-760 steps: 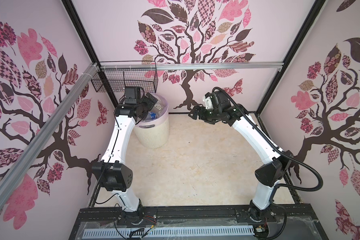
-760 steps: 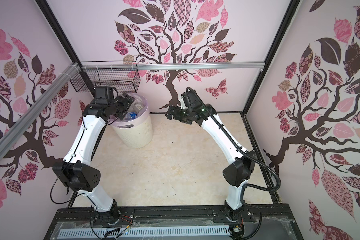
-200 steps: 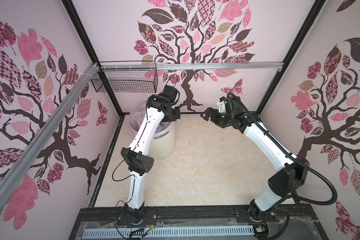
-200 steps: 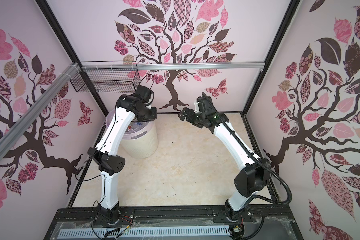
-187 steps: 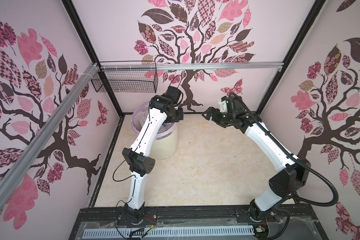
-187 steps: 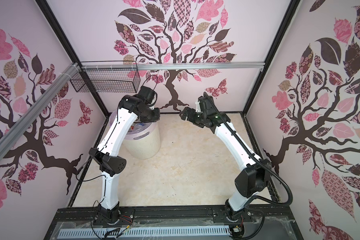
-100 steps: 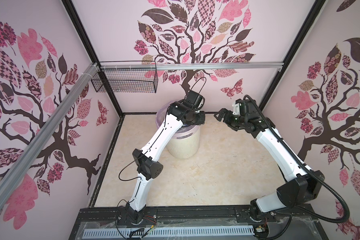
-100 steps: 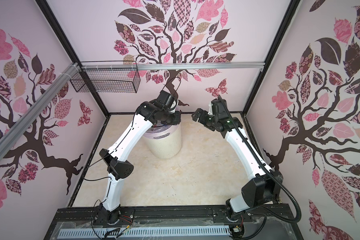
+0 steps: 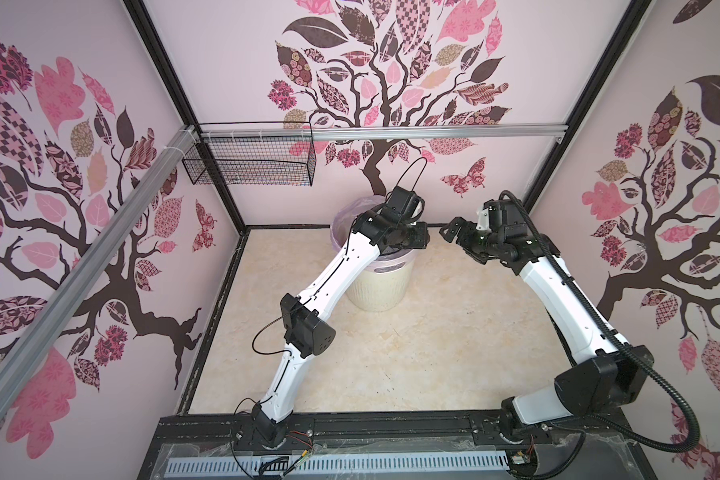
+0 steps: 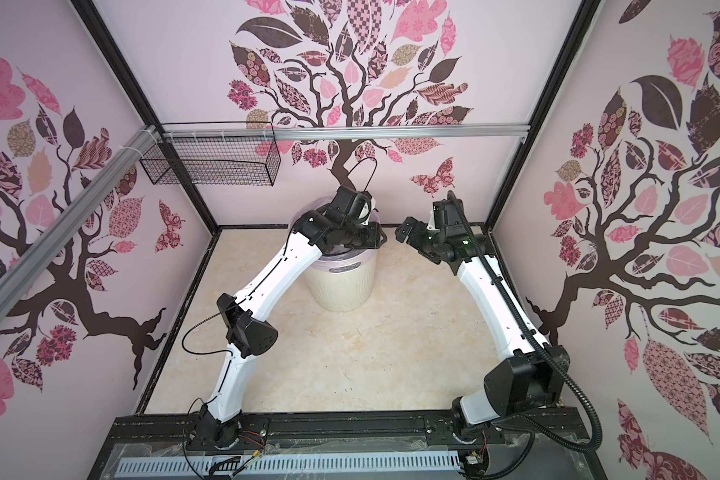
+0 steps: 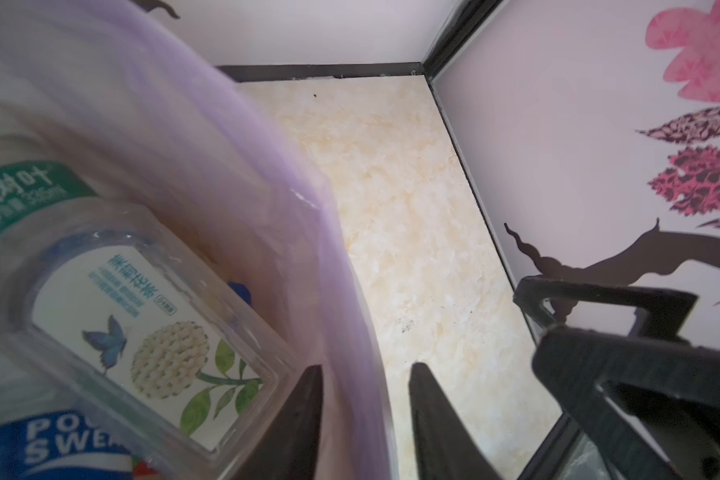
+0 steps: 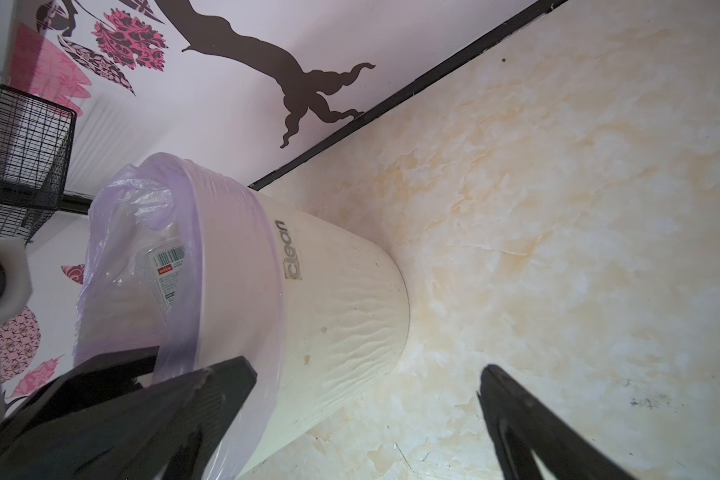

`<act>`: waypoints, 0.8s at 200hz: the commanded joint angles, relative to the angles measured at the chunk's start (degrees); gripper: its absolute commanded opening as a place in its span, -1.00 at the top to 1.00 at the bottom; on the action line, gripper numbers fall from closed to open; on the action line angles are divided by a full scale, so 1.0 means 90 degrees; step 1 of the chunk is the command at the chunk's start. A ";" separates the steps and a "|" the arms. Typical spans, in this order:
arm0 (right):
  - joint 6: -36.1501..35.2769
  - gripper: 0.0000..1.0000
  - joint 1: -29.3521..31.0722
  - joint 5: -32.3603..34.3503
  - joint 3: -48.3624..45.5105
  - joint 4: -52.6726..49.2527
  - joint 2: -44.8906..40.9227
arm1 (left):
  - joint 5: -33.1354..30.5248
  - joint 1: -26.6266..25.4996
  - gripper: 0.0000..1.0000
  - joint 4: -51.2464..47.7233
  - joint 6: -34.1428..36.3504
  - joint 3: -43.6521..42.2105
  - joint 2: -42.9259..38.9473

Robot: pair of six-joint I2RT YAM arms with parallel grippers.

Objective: Throw the plastic bottles in the bin

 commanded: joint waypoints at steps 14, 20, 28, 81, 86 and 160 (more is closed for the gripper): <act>-0.0042 -0.99 0.0018 0.0052 0.0421 -0.0247 0.0159 | 0.0163 0.0134 -0.26 0.0054 -0.0286 -0.0161 -0.0134; -0.0024 -0.99 0.0011 0.0027 0.0439 -0.0247 0.0190 | 0.0059 0.0153 -0.38 -0.0026 -0.0314 -0.0161 -0.0168; 0.0012 -0.99 0.0013 -0.0019 0.0480 -0.0247 0.0219 | -0.0032 0.0162 -0.59 -0.0082 -0.0354 -0.0161 -0.0197; 0.0166 -0.99 0.0015 -0.0121 0.0563 -0.0171 0.0324 | -0.0121 0.0160 -0.96 0.0094 -0.0185 0.0301 -0.0545; 0.0175 -0.99 0.0013 -0.0113 0.0576 -0.0169 0.0333 | -0.0193 0.0163 -0.96 0.0093 -0.0112 0.0298 -0.0630; 0.0099 -0.99 0.0021 -0.0049 0.0525 -0.0208 0.0237 | -0.1427 0.1041 -0.96 0.0342 0.1162 0.0013 -0.2107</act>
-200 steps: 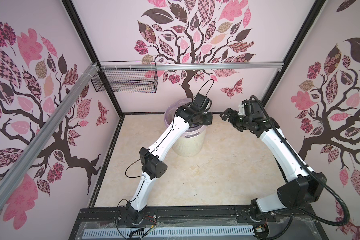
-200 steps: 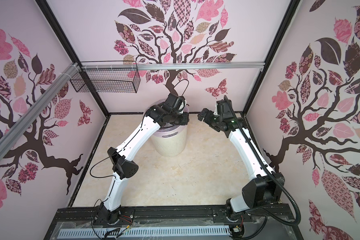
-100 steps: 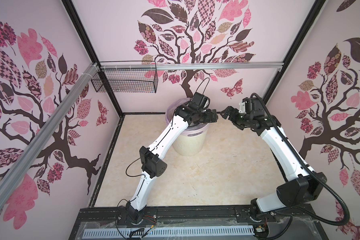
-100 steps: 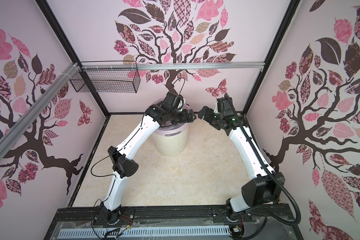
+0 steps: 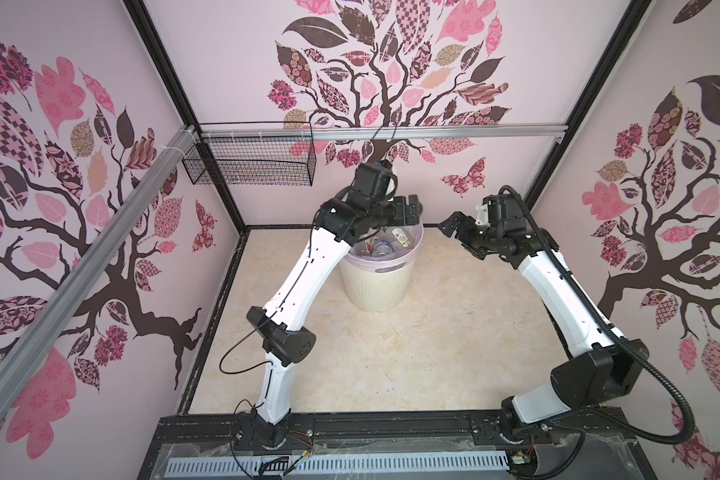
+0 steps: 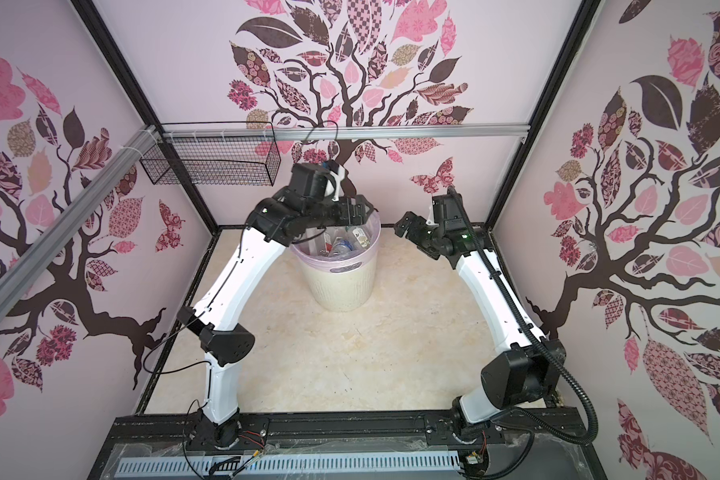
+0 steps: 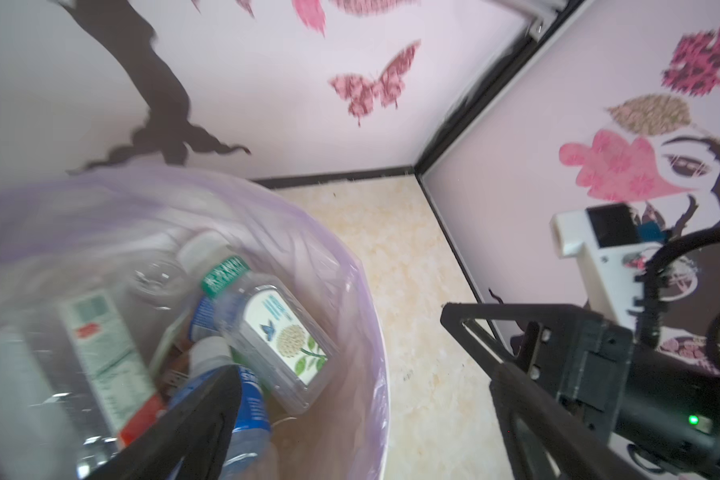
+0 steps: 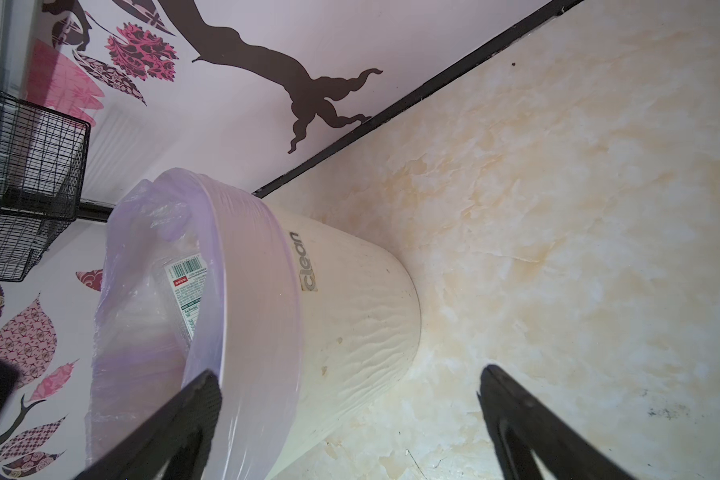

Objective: Throw the plastic bottles in the bin

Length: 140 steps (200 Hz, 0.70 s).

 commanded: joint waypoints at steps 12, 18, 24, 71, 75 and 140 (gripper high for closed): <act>-0.0195 -0.99 0.0021 0.0172 0.0100 -0.0150 -0.0071 | -0.0872 0.0743 -0.96 0.0306 0.0838 -0.0193 -0.0831; -0.0329 -0.99 0.0020 0.0281 0.0110 -0.0195 -0.0086 | -0.0931 0.0932 -0.97 0.0264 0.0872 -0.0230 -0.0916; -0.0437 -0.99 0.0020 0.0430 0.0090 -0.0249 -0.0118 | -0.1005 0.1125 -0.96 0.0209 0.0898 -0.0296 -0.0984; -0.0747 -0.99 0.0020 0.1301 -0.0401 -0.0081 -0.0293 | -0.1597 0.2608 -0.97 -0.0091 0.0675 -0.0823 -0.1287; -0.0769 -0.99 0.0025 0.1375 -0.0410 -0.0077 -0.0278 | -0.1647 0.2691 -0.96 -0.0046 0.0613 -0.0986 -0.1351; -0.1441 -0.99 0.0026 0.2518 -0.1133 0.0743 -0.0357 | -0.2151 0.3139 -0.97 0.3010 0.0034 -0.7704 -0.4345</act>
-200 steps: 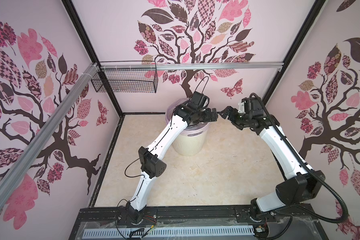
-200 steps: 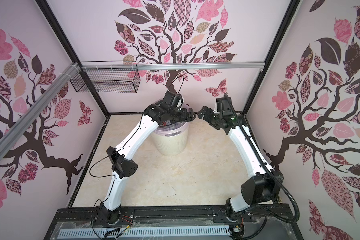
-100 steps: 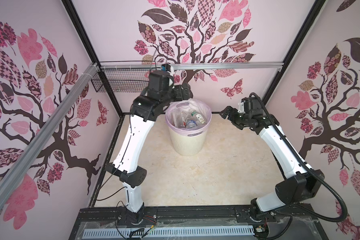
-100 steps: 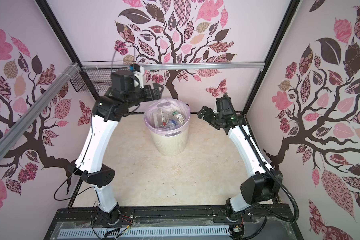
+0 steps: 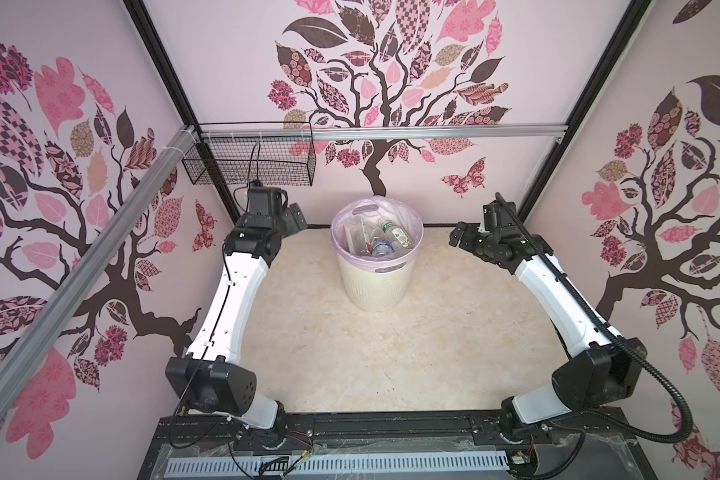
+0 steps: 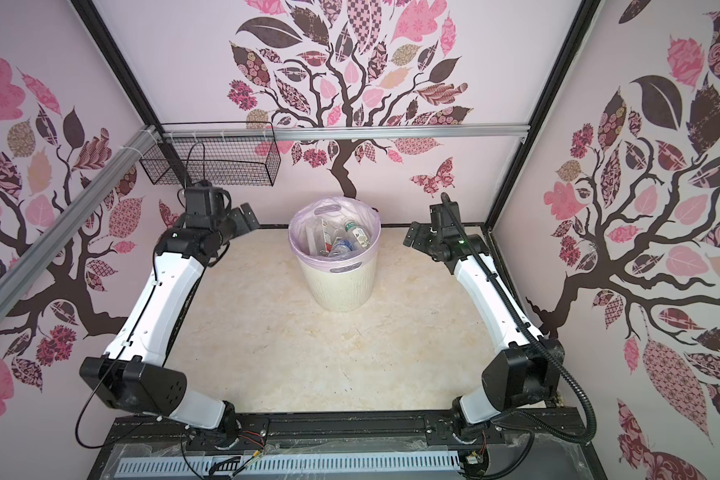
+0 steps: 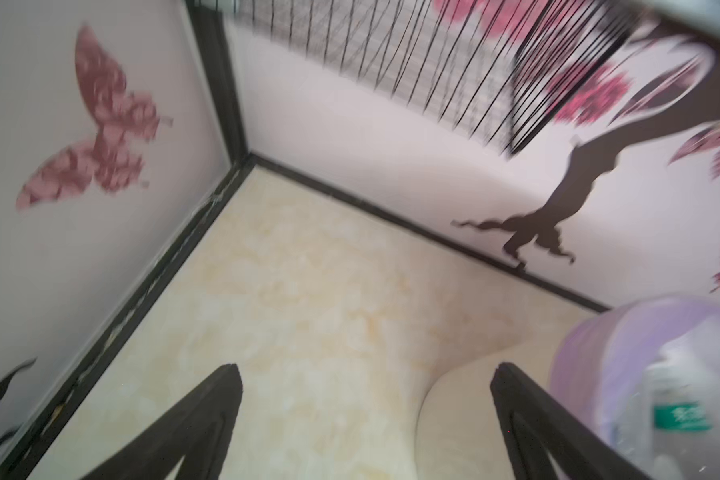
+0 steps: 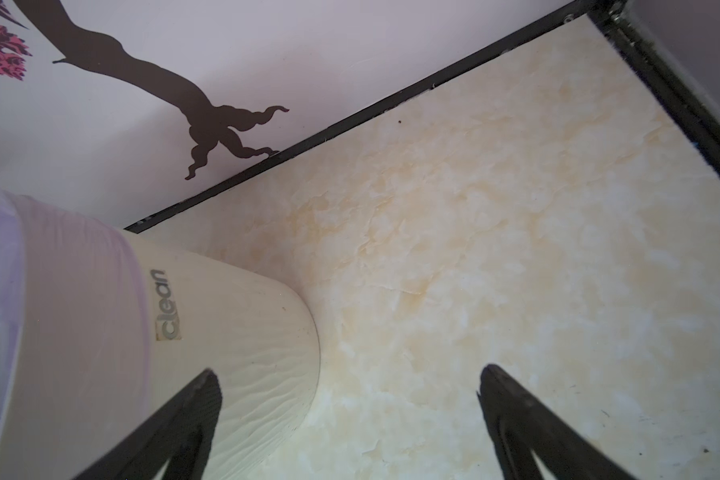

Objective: Throw the plastic bottles in the bin

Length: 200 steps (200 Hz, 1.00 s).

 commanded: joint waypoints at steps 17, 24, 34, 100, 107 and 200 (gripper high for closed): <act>-0.0648 -0.99 0.0025 0.0830 -0.0988 0.0825 -0.0452 | -0.0775 0.0088 -0.96 0.1082 0.0226 -0.2298 -0.1264; -0.0777 -0.99 0.0021 0.1003 -0.1200 0.1021 -0.0551 | -0.0880 0.0125 -0.96 0.1162 0.0392 -0.2695 -0.1426; -0.1000 -0.99 0.0023 0.1220 -0.1592 0.1321 -0.0688 | -0.0995 0.0173 -0.97 0.1418 0.0626 -0.3228 -0.1662; -0.1978 -0.99 0.0022 0.2348 -0.3971 0.3239 -0.1157 | -0.0206 0.1712 -0.96 0.3188 0.0795 -0.5234 -0.1336; -0.2026 -0.99 0.0020 0.2405 -0.4240 0.3565 -0.1172 | -0.0130 0.1755 -0.97 0.3494 0.0812 -0.5293 -0.1147; -0.3017 -0.99 -0.0050 0.2510 -0.7095 0.8644 -0.0782 | -0.0608 0.1804 -0.97 0.6323 0.0357 -0.6013 0.0407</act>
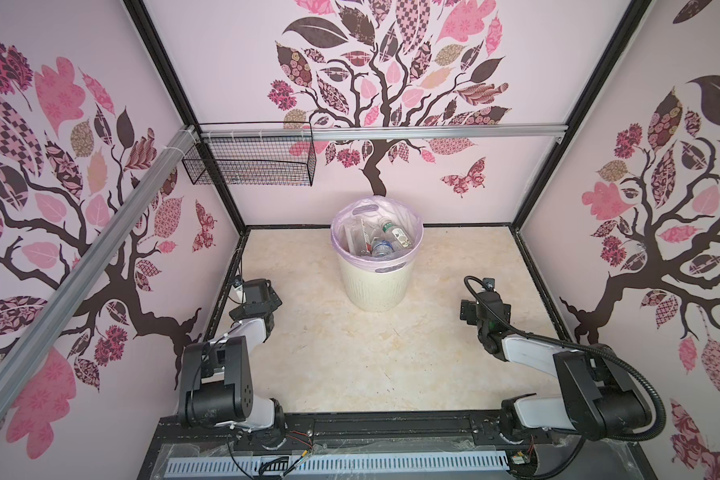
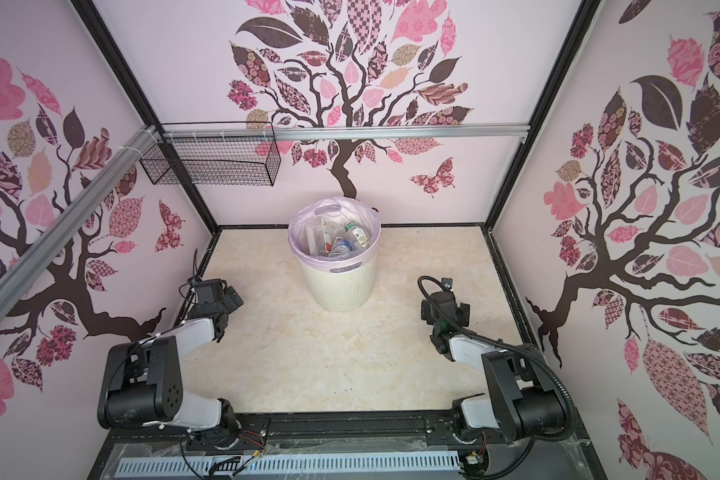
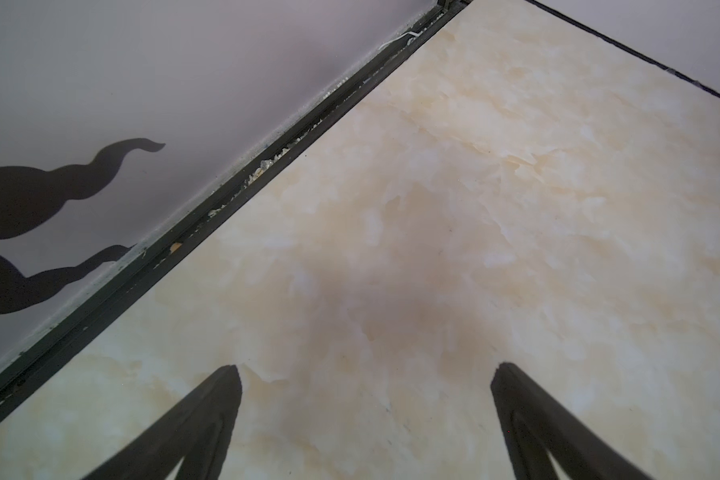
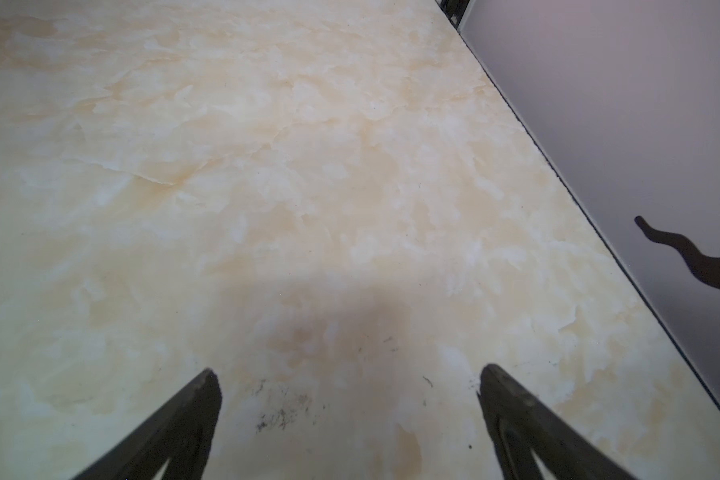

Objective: Throw the plastic bottles in the bin

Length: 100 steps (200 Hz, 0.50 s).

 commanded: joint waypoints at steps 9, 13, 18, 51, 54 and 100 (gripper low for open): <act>-0.0305 -0.99 -0.0081 -0.0008 0.0037 0.1886 0.0273 | 0.0137 0.0041 -0.97 0.0737 0.0259 0.0321 0.0437; -0.0288 -0.99 -0.0082 -0.0035 0.0026 0.1980 0.0335 | 0.0144 0.0033 -0.96 0.0734 0.0299 0.0369 0.0491; -0.0327 -0.99 -0.0087 -0.0075 0.0017 0.2110 0.0408 | 0.0143 0.0035 -0.97 0.0722 0.0331 0.0438 0.0575; -0.0549 -0.99 -0.0113 -0.0475 0.0093 0.2583 0.0696 | 0.0201 0.0041 -0.96 0.0207 0.0330 0.0928 0.0949; -0.0551 -0.99 -0.0121 -0.0508 0.0088 0.2646 0.0734 | 0.0201 0.0046 -0.94 0.0198 0.0330 0.0952 0.0976; -0.0179 -0.99 -0.0576 -0.0885 -0.0069 0.3212 0.1037 | 0.0694 0.0041 -0.96 0.0054 0.0571 0.1186 0.1174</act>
